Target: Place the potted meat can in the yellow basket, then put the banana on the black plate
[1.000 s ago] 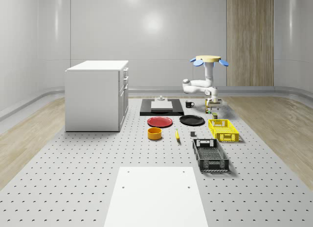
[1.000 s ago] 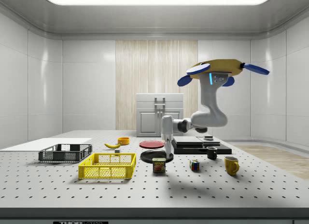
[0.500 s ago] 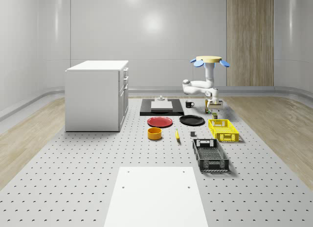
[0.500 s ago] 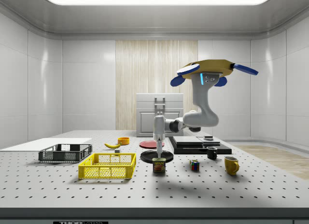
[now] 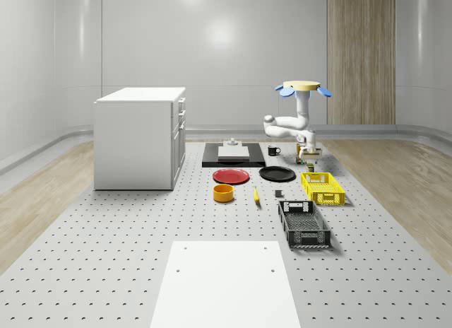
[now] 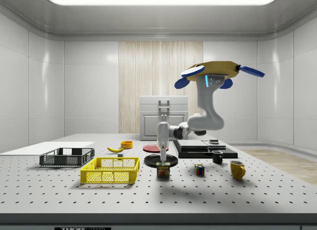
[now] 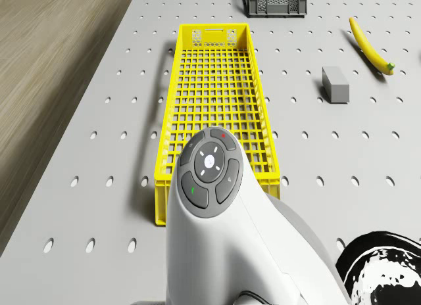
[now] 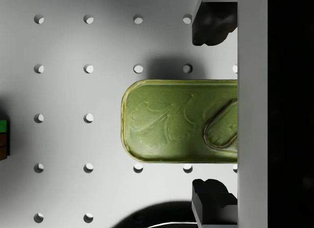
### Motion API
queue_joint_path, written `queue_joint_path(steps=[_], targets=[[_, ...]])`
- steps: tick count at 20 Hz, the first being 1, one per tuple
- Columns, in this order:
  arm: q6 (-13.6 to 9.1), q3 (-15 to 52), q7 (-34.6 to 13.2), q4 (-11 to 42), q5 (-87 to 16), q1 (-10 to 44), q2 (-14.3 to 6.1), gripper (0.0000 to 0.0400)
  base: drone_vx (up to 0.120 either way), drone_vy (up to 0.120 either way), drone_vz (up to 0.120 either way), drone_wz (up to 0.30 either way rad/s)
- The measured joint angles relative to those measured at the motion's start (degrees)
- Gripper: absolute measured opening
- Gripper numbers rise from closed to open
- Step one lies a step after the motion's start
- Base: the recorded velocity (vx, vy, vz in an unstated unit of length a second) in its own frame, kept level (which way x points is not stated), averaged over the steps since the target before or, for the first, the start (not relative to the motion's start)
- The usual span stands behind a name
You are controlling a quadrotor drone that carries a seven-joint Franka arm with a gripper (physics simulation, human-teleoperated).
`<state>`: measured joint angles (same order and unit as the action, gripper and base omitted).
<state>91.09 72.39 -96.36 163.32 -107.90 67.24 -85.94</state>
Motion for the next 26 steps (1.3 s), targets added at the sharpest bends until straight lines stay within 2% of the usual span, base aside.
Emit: queue_joint_path(steps=[7, 15, 16, 19, 26], targets=[[1.39, -3.03, 0.22, -0.89, -2.80, 0.32, -0.26, 0.0400, 0.000, 0.000, 0.000, 0.000], [1.76, -3.80, 0.68, -1.15, -3.52, 0.02, -0.33, 0.0400, 0.000, 0.000, 0.000, 0.000], [1.77, -3.83, 0.70, -1.16, -3.55, 0.01, -0.33, 0.0388, 0.000, 0.000, 0.000, 0.000], [1.77, -3.89, 0.74, -1.18, -3.61, -0.02, -0.31, 0.0315, 0.000, 0.000, 0.000, 0.000], [1.54, -3.95, 0.36, -1.18, -3.91, -0.06, -0.20, 0.0294, 0.000, 0.000, 0.000, 0.000]])
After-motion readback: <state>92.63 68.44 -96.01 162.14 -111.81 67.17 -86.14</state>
